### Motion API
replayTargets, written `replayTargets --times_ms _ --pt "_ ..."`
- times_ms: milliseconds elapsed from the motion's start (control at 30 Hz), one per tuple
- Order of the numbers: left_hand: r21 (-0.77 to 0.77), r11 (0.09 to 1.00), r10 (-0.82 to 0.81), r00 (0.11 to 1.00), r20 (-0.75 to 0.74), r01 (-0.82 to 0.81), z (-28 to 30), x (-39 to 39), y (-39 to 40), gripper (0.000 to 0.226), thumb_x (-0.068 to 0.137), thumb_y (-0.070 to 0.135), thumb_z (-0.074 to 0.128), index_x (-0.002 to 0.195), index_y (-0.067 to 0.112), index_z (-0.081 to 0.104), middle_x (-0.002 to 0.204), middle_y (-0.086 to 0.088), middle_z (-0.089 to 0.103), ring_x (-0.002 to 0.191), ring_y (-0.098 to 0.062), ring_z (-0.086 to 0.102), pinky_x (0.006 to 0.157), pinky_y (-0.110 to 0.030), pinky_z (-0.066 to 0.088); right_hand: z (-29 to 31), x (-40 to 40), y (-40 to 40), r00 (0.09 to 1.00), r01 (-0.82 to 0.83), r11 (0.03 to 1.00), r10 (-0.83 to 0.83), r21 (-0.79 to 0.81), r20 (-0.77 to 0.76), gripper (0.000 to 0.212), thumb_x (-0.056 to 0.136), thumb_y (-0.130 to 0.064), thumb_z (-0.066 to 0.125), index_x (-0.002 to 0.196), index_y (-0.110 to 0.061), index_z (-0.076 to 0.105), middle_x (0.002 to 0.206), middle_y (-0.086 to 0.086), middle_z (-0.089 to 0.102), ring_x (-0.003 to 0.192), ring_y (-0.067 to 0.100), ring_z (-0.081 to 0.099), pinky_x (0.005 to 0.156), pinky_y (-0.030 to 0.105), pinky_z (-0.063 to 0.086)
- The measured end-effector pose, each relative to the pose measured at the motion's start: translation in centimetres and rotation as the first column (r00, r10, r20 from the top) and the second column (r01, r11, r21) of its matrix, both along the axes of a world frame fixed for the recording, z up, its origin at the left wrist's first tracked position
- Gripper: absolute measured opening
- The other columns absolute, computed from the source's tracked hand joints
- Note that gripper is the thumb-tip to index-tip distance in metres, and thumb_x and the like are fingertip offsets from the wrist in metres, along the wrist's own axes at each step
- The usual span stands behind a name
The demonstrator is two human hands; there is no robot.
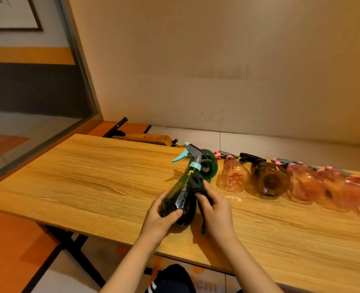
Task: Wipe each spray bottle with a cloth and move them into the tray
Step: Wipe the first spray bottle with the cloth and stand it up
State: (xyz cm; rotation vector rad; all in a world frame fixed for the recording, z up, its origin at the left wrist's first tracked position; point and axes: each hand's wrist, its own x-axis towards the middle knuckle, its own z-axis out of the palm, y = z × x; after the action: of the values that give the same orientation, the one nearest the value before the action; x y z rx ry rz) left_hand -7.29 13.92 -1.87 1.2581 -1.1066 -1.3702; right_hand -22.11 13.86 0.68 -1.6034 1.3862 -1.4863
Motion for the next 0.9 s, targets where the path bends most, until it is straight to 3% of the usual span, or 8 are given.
replayTargets --times_ms 100,167,300,467,567,667,767,900 --pt "-0.014 0.996 -0.094 0.991 -0.094 0.094 -0.4 -2.0 0.4 0.081 0.048 0.037 0.078 0.124 0.028 0.051 0.123 -0.008 0.062 0.11 -0.021 0.062 0.091 -0.04 0.053 0.1 -1.1 0.9 0.996 0.002 0.992 -0.014 -0.129 -0.092 0.054 0.083 -0.002 0.062 0.131 -0.02 0.045 0.126 -0.024 0.046 0.122 -0.014 0.037 0.1 0.006 0.031" --pt "-0.035 0.985 -0.173 0.981 -0.09 0.171 -0.2 -3.7 0.1 0.086 0.05 0.036 0.079 0.128 0.025 0.048 0.123 -0.007 0.061 0.112 -0.02 0.062 0.09 -0.036 0.052 0.5 -2.7 1.1 0.991 0.035 0.98 -0.059 -0.195 -0.121 0.055 0.081 -0.004 0.058 0.131 -0.02 0.044 0.128 -0.021 0.046 0.124 -0.013 0.037 0.101 0.007 0.03" --pt "-0.065 0.957 -0.282 0.959 0.019 0.283 0.8 -8.1 -1.1 0.091 0.047 0.043 0.081 0.13 0.023 0.048 0.12 -0.004 0.063 0.107 -0.015 0.064 0.079 -0.027 0.053 0.7 -6.7 1.3 0.99 0.111 0.981 -0.122 -0.158 -0.065 0.055 0.083 0.007 0.059 0.123 -0.03 0.051 0.119 -0.02 0.056 0.116 -0.009 0.047 0.096 0.009 0.038" --pt "-0.083 0.938 -0.336 0.942 0.016 0.337 0.8 -11.7 -2.3 0.078 0.047 0.043 0.079 0.12 0.029 0.055 0.113 -0.003 0.067 0.101 -0.015 0.067 0.077 -0.031 0.057 1.0 -11.9 1.7 0.973 0.225 0.97 -0.22 -0.086 0.065 0.05 0.087 0.004 0.058 0.115 -0.037 0.052 0.1 -0.032 0.057 0.097 -0.023 0.051 0.08 0.001 0.039" --pt "-0.125 0.926 -0.359 0.933 0.01 0.357 0.4 -12.4 -2.7 0.079 0.049 0.041 0.079 0.123 0.024 0.055 0.109 -0.002 0.068 0.097 -0.013 0.067 0.072 -0.027 0.056 1.8 -13.6 1.3 0.961 0.265 0.951 -0.275 -0.158 -0.04 0.052 0.085 0.005 0.059 0.118 -0.033 0.048 0.104 -0.03 0.055 0.099 -0.026 0.046 0.082 -0.003 0.035" --pt "-0.149 0.917 -0.374 0.928 -0.005 0.369 0.0 -12.2 -2.9 0.071 0.052 0.041 0.078 0.118 0.028 0.057 0.105 0.002 0.071 0.098 -0.014 0.067 0.075 -0.03 0.056 2.2 -14.1 0.2 0.929 0.233 0.943 -0.288 -0.238 -0.233 0.055 0.083 0.005 0.061 0.129 -0.023 0.048 0.118 -0.015 0.056 0.112 -0.007 0.048 0.093 0.004 0.037" --pt "-0.156 0.904 -0.408 0.912 -0.028 0.399 -0.3 -12.1 -3.1 0.068 0.056 0.04 0.077 0.12 0.025 0.058 0.108 -0.003 0.07 0.102 -0.019 0.067 0.08 -0.034 0.056 1.5 -13.5 -0.3 0.884 0.141 0.961 -0.231 -0.239 -0.407 0.058 0.08 0.006 0.061 0.132 -0.017 0.05 0.129 -0.012 0.047 0.121 0.001 0.041 0.101 0.005 0.028" --pt "-0.151 0.894 -0.434 0.899 -0.066 0.421 -0.3 -11.9 -3.2 0.068 0.057 0.04 0.077 0.121 0.025 0.058 0.111 -0.005 0.07 0.103 -0.02 0.067 0.079 -0.032 0.055 -0.2 -12.3 0.8 0.875 0.144 0.965 -0.229 -0.221 -0.427 0.061 0.076 0.009 0.059 0.13 -0.019 0.053 0.136 -0.011 0.044 0.123 0.002 0.041 0.105 0.018 0.031"
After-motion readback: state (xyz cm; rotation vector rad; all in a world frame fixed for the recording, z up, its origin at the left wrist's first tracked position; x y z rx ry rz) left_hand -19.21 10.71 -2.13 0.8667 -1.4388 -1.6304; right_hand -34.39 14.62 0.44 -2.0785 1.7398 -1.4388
